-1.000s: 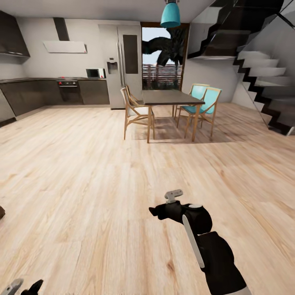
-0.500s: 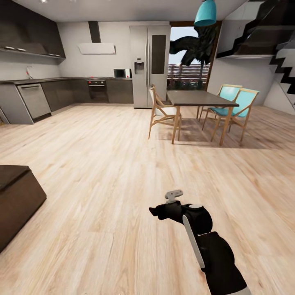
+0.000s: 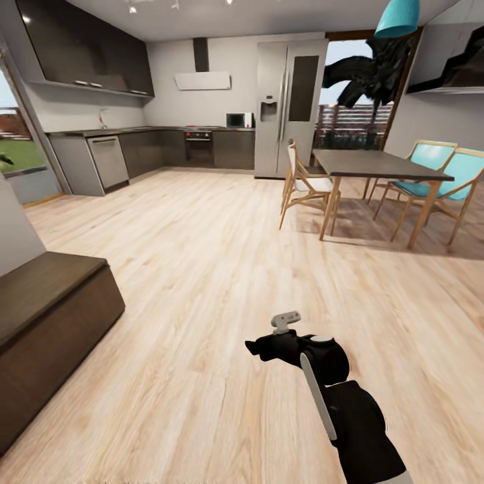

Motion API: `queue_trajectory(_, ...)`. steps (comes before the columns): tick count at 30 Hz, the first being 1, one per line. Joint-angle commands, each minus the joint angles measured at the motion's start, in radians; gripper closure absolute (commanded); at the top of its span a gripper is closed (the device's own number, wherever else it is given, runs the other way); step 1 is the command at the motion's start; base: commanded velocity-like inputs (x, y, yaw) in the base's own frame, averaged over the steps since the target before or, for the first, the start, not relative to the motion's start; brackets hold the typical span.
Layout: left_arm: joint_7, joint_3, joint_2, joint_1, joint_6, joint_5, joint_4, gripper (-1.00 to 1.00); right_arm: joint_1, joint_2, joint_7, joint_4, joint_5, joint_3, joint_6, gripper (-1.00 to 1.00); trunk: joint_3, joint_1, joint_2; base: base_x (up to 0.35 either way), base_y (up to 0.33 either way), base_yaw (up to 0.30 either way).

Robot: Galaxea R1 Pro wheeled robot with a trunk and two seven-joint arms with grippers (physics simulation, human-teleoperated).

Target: Place each of the two pumpkins and all three candles from the living room inside a cabinet in the living room (use any cabinet), then make sure every cabinet is closed, and position the cauldron so it is next to a table in the living room.

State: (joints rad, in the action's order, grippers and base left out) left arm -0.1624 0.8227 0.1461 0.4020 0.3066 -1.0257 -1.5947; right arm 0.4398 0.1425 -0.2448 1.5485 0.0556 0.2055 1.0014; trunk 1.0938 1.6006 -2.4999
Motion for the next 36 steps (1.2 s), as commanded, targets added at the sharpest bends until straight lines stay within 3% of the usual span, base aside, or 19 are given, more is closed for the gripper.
queue_trajectory(1,-0.006,0.002,0.000,0.000,0.005,-0.011,-0.002,-1.00,0.001,0.000,-0.006,0.001,0.005,0.000,0.005,-1.00,0.001,0.000,0.000,0.001,0.026,0.285)
queue_trajectory(8,-0.006,0.005,-0.001,0.000,0.009,-0.011,-0.001,-1.00,0.002,-0.001,-0.035,0.001,-0.009,-0.001,0.005,-1.00,0.001,0.000,0.000,0.001,0.001,0.285)
queue_trajectory(10,-0.006,0.006,0.001,0.000,0.005,-0.009,0.003,-1.00,0.001,-0.003,-0.091,0.000,-0.109,-0.008,0.002,-1.00,0.001,0.000,0.000,0.055,-0.275,0.285)
queue_trajectory(14,-0.005,0.006,0.001,0.000,0.004,-0.009,0.007,-1.00,0.001,-0.004,-0.121,-0.001,-0.181,-0.011,-0.003,-1.00,0.001,0.000,0.000,0.105,-0.304,0.285)
queue_trajectory(24,-0.003,0.010,0.002,0.000,0.002,-0.011,0.027,-1.00,-0.011,-0.004,-0.131,-0.001,-0.214,-0.012,-0.009,-1.00,0.001,0.000,0.000,0.202,-0.274,0.285)
queue_trajectory(36,0.001,0.004,-0.002,-0.006,0.000,-0.013,0.025,-1.00,-0.014,-0.004,-0.130,-0.009,-0.217,-0.012,0.001,-1.00,0.001,0.000,0.000,0.179,-0.184,0.285)
